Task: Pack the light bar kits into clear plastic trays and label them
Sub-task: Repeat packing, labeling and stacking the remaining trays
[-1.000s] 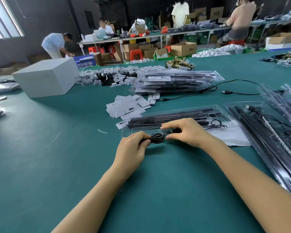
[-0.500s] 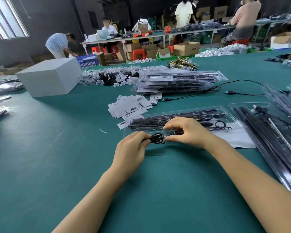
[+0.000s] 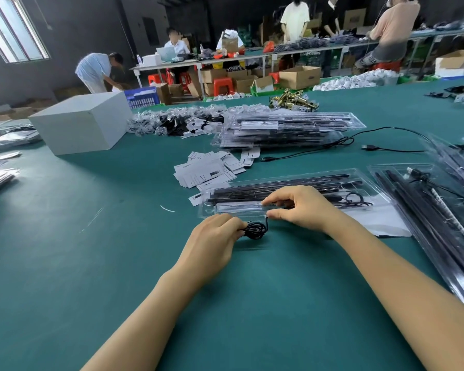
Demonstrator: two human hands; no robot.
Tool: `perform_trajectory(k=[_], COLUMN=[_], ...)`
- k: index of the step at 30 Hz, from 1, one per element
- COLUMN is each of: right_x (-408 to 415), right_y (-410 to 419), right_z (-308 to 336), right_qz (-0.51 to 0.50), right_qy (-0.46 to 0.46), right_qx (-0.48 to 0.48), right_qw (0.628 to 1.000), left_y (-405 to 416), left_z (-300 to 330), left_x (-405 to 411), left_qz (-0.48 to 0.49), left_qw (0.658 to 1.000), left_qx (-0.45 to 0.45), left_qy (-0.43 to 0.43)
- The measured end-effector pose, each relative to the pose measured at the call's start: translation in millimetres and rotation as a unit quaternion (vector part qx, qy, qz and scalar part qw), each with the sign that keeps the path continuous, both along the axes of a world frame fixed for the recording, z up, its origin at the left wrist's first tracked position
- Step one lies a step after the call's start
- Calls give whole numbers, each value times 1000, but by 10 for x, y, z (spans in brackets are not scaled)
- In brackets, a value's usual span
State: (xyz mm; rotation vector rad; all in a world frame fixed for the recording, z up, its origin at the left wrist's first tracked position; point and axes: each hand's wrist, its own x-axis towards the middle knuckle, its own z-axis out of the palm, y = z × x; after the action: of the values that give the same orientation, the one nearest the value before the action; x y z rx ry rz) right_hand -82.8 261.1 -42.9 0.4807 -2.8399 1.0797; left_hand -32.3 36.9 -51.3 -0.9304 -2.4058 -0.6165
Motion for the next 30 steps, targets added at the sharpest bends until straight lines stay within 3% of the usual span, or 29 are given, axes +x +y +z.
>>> perform_trajectory(k=[5,9,13,20,27,30], right_x=[31,69,36,16,14,20], right_y=[-42,-107,-116,-80,-65,-68], right_z=[-119,-179,-165,-142,-129,-122], right_qz=[39,-7,-54,-60,-57,-53], right_qy=[132,215,184,137,125,121], right_qx=[99,84,78,52,41,38], right_qw=[986,973,978,987,990,991], left_y=[14,19,36,110,66,109], left_z=[-24,-30,-43,-106,-120,-72], left_x=[-5,-14,-90,-355,-457,-580], left_qz=[9,19,28,79,118,117], left_qw=[1000,999,998,974,979,974], left_qx=[16,36,51,166,87,68], left_qy=[-3,6,20,-136,-140,-184])
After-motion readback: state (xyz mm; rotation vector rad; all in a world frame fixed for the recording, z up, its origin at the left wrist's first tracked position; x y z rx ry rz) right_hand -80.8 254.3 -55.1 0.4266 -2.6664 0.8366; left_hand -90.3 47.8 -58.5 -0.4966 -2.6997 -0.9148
